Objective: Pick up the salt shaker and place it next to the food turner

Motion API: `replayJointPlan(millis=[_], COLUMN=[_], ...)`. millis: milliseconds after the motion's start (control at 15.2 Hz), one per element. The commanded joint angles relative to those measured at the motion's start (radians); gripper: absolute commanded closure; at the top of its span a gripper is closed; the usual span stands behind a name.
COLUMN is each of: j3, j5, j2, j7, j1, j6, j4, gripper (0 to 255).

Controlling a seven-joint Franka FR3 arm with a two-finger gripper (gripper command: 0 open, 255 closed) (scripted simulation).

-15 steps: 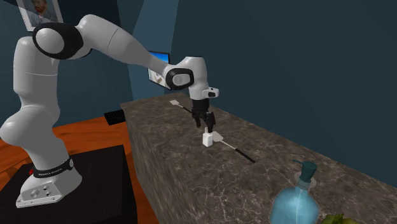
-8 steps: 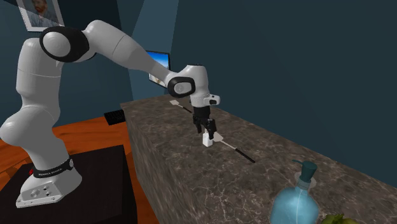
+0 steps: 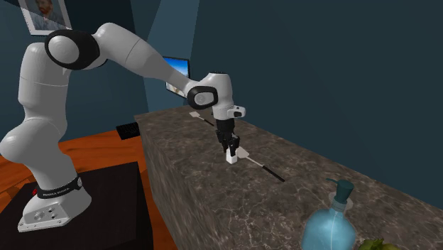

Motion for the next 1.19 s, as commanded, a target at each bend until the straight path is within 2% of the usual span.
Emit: replayJointPlan(millis=[0, 462, 1122], j3=[0.000, 0.000, -0.004], j5=[0.000, 0.000, -0.008], j2=[0.000, 0.000, -0.060], j7=[0.000, 0.000, 0.000], j1=[0.000, 0.000, 0.004], j6=[0.000, 0.000, -0.113], j4=[0.000, 0.000, 0.053], gripper=[255, 255, 255])
